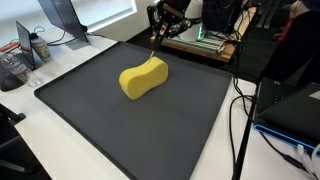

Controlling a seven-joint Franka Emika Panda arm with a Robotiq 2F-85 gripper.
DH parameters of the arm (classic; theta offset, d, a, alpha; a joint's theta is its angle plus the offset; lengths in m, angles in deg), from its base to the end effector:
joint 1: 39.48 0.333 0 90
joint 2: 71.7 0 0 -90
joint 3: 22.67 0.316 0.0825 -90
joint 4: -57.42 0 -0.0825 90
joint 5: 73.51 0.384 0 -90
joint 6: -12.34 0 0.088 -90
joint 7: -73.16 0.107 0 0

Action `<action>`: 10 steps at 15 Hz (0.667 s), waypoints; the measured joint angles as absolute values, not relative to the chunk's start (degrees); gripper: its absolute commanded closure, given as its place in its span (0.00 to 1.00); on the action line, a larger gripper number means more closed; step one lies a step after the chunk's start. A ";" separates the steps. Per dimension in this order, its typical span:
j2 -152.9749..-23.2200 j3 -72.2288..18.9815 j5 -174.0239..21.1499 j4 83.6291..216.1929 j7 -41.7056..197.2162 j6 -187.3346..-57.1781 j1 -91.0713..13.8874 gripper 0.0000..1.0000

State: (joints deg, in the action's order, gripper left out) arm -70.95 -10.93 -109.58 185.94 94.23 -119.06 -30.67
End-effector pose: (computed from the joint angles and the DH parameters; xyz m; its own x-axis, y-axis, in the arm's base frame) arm 0.5004 0.1739 0.3821 0.8999 0.4154 0.1324 0.3189 -0.8342 0.4499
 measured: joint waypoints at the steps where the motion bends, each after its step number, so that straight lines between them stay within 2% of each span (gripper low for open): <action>1: -70.96 -10.93 -109.58 185.94 94.23 -119.06 -30.67 0.97; 5: -72.98 -10.32 -109.76 185.08 94.56 -118.24 -29.81 0.97; 10: -79.96 -9.60 -113.32 178.50 99.95 -111.15 -25.55 0.97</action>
